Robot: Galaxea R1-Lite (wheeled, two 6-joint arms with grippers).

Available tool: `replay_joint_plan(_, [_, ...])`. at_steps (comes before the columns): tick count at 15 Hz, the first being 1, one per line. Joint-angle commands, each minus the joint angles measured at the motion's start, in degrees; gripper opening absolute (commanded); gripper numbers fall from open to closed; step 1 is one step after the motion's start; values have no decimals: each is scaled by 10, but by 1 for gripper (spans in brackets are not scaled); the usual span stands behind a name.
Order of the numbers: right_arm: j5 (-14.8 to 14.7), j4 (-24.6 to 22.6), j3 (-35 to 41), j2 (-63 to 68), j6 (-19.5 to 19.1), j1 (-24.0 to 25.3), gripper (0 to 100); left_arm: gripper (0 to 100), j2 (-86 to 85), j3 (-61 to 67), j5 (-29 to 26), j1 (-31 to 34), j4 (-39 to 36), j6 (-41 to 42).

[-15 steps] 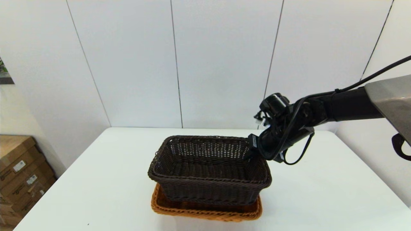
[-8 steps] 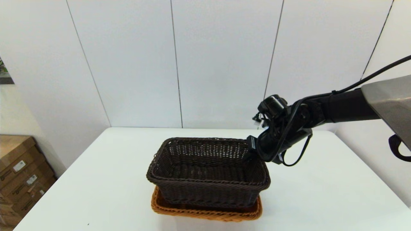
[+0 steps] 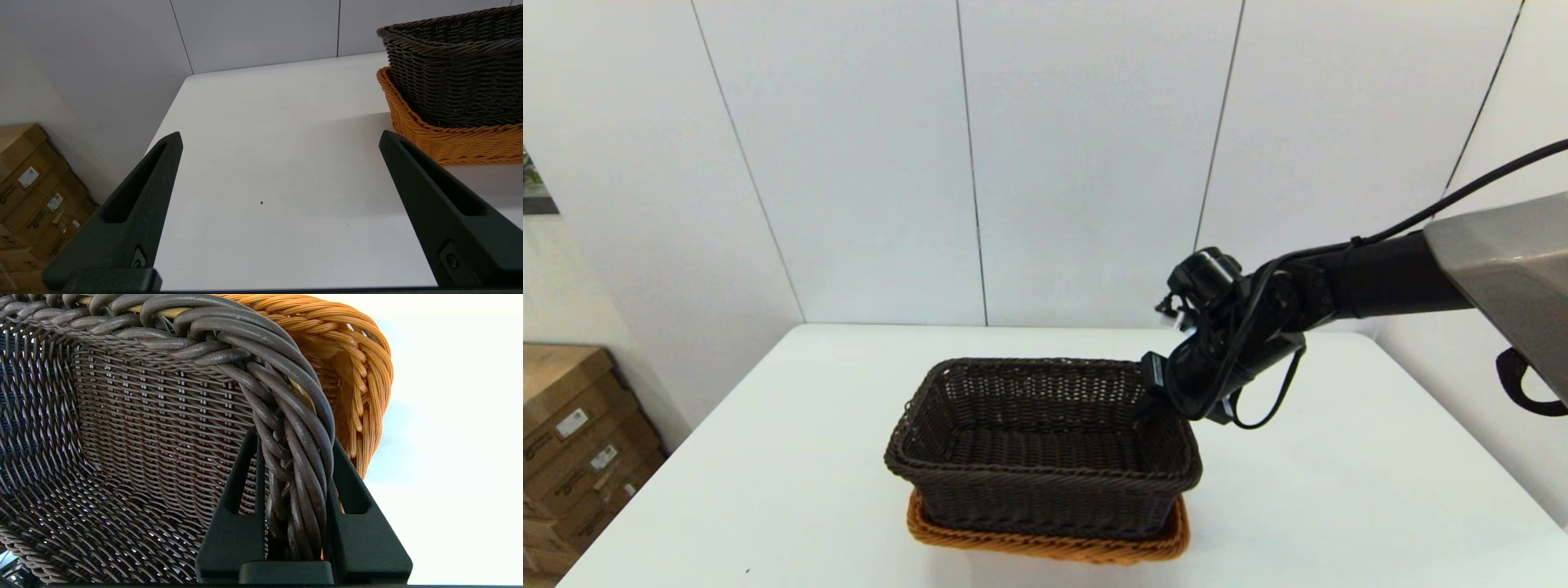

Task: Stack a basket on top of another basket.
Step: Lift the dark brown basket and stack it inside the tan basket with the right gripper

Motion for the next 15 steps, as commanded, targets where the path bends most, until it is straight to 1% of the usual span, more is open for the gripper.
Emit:
replay_joint_plan(1, [1, 1, -2, 6, 1, -1, 0, 100, 0, 1, 0, 0, 1, 0])
replay_joint_plan(12, [1, -4, -3, -14, 1, -14, 0, 100, 0, 1, 0, 0, 0, 0])
replay_joint_plan(15, [1, -36, 16, -29, -5, -14, 0, 100, 0, 1, 0, 0, 1, 0])
